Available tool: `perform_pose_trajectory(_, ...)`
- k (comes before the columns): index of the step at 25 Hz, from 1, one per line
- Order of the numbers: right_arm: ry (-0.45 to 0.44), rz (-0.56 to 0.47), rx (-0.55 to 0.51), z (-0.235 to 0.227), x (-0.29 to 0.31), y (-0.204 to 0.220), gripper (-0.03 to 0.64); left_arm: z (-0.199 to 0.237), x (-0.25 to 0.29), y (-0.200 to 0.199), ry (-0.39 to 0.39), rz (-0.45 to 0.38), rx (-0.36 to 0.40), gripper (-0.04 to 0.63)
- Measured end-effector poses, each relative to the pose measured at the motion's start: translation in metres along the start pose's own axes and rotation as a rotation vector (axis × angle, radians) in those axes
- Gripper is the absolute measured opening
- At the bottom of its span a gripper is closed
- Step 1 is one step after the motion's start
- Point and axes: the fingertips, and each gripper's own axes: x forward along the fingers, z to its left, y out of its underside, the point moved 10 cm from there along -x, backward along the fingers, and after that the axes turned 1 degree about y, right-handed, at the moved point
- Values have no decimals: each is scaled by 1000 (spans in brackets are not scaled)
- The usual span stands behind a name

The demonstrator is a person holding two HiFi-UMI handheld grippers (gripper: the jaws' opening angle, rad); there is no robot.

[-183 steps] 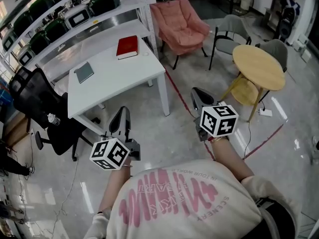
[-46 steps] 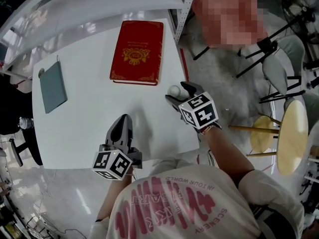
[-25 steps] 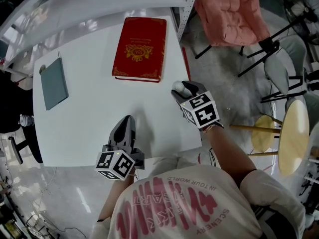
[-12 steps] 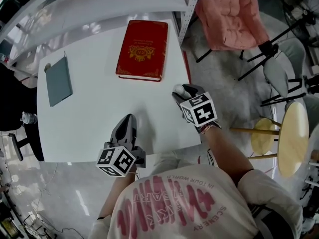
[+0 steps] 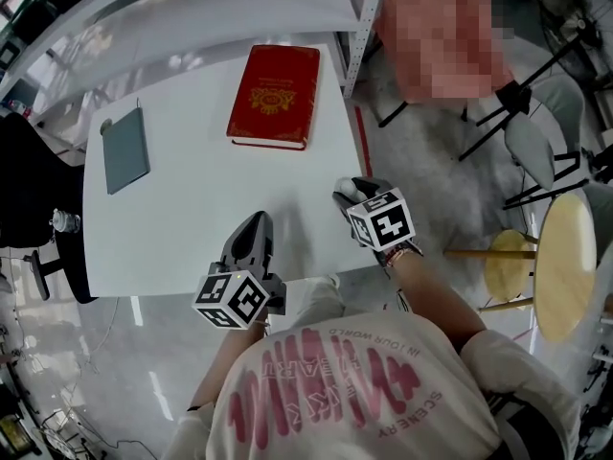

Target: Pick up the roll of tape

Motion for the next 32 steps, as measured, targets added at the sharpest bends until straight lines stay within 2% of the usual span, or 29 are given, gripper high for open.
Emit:
perform_pose_trajectory(14,-37,-47,40,34,-89,35,216,-68,-43,4,46,-27,42,25)
perform_pose_trajectory(23,-93,-191,88,58,-145,29,216,-98,-74,-3,76,-67,78,25)
perform_pose_trajectory(32,-61,-349,75,76,-188,21,216,-112,-95,-15,122,-124,138,25)
